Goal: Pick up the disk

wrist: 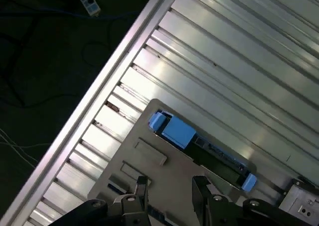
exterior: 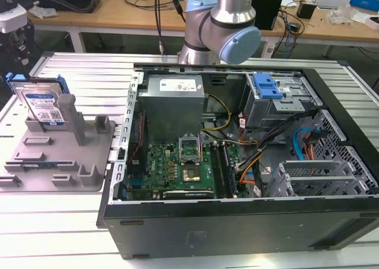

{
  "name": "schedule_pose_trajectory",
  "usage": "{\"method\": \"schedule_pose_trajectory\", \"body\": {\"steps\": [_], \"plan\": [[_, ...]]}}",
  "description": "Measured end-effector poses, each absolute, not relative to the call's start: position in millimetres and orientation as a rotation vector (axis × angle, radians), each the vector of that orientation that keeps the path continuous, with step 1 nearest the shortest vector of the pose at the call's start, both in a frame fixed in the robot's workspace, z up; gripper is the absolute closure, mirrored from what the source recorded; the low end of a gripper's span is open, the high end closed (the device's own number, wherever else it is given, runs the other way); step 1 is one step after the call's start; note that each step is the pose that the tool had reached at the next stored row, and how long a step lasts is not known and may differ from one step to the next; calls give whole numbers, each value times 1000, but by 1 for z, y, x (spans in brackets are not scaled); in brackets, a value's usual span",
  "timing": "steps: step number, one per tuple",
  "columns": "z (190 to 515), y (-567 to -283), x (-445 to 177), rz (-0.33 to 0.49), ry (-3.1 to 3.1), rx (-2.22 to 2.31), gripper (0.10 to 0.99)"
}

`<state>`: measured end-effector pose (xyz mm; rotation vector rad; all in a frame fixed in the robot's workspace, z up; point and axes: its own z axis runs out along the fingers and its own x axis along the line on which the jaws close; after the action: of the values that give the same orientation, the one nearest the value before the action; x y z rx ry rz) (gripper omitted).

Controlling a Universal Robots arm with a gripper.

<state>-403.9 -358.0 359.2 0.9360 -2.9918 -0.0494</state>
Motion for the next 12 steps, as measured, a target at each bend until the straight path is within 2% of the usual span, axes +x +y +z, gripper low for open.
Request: {"method": "schedule_pose_trajectory", "body": {"steps": [12], "plan": [[359, -357, -404, -39, -2839, 1331, 604]]}}
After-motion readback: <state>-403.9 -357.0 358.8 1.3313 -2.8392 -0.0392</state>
